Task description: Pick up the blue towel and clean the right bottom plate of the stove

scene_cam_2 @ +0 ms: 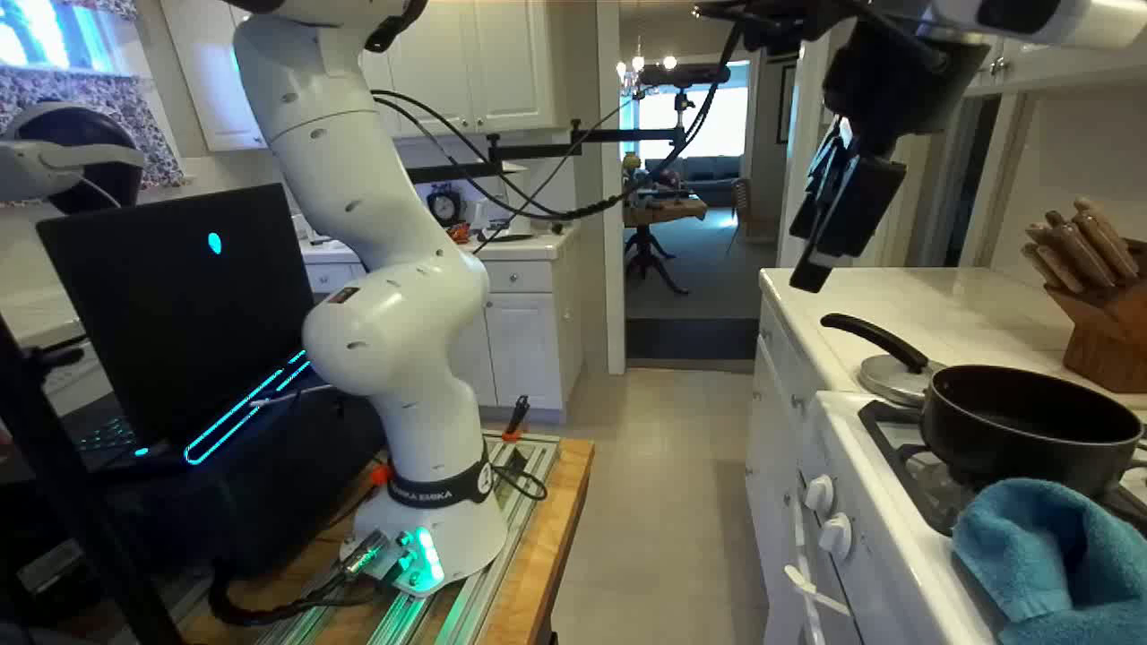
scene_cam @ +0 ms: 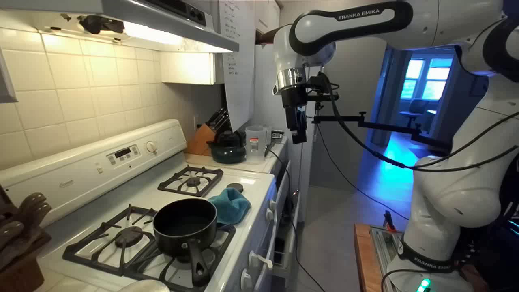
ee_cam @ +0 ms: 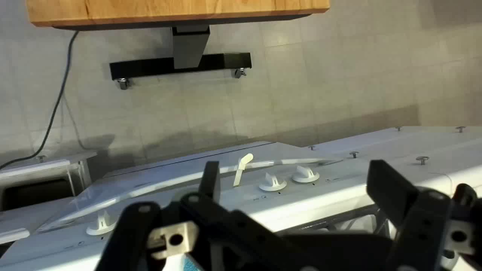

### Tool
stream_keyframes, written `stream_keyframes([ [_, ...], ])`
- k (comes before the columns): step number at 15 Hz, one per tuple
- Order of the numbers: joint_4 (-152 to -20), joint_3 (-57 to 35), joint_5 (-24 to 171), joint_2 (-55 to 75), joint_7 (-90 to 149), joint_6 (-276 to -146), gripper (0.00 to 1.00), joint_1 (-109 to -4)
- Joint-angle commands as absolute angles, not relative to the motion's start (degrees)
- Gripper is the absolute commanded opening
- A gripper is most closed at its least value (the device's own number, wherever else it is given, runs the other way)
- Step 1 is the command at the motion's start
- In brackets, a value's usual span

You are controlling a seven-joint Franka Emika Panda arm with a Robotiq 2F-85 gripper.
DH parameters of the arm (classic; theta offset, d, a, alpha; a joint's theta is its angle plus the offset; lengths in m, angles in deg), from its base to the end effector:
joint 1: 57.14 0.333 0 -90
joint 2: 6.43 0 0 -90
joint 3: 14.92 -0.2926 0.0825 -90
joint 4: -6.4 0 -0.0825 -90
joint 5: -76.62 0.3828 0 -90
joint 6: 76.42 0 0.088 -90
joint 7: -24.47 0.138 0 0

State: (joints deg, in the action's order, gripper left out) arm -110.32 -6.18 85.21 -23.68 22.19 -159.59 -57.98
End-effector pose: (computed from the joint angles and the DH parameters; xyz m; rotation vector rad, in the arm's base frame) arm 0.4265 -0.0543 0.4992 -2.8882 0.1704 0.3894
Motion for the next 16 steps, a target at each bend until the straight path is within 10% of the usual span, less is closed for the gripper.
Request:
stream_keyframes([
  [1,-110.21,-7.36,85.47,-23.57,21.86,-159.45,1.00,-59.38],
  [16,-110.28,-6.92,83.78,-21.82,18.22,-167.57,1.00,-60.66],
])
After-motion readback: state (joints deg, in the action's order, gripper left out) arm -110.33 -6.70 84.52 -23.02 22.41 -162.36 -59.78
